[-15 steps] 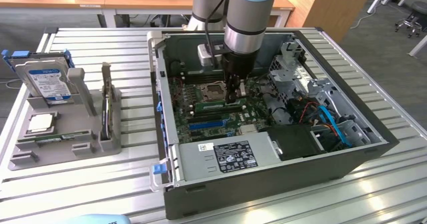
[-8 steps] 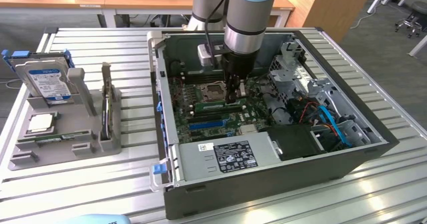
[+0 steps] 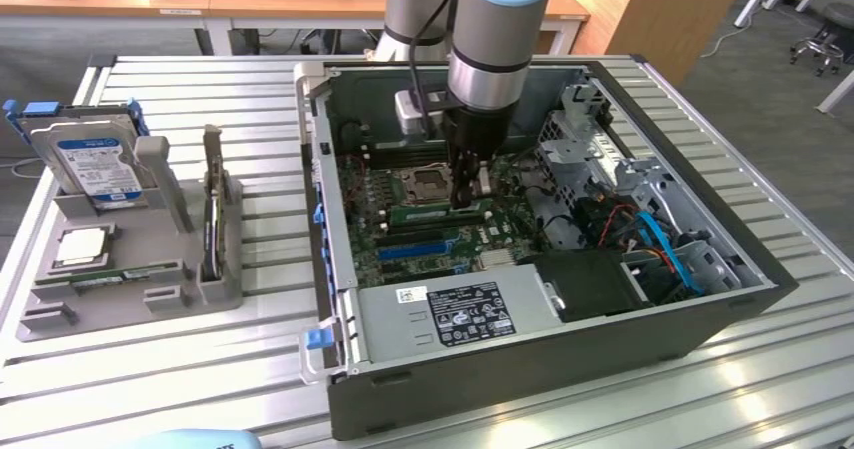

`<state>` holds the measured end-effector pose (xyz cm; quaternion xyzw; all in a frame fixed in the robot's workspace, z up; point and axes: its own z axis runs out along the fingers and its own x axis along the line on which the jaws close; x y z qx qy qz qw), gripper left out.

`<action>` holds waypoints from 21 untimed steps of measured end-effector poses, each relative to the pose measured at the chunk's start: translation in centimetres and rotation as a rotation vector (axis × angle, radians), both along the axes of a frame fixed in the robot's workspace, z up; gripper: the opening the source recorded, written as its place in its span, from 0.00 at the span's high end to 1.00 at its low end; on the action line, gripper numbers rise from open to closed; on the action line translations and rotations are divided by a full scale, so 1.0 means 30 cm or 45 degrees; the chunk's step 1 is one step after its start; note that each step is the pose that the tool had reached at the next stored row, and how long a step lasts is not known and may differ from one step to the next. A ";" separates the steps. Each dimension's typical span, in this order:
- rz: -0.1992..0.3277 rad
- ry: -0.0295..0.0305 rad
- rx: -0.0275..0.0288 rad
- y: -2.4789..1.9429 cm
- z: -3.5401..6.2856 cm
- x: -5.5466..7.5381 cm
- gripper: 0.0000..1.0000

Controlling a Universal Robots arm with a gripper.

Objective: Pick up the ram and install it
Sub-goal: 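Insert the ram into the slot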

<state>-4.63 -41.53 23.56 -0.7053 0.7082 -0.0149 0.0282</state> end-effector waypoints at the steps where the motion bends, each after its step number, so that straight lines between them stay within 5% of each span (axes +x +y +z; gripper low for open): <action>1: -0.003 -0.0001 0.0002 0.000 -0.003 0.000 0.88; 21: -0.003 -0.0004 0.0003 0.000 -0.022 -0.003 0.88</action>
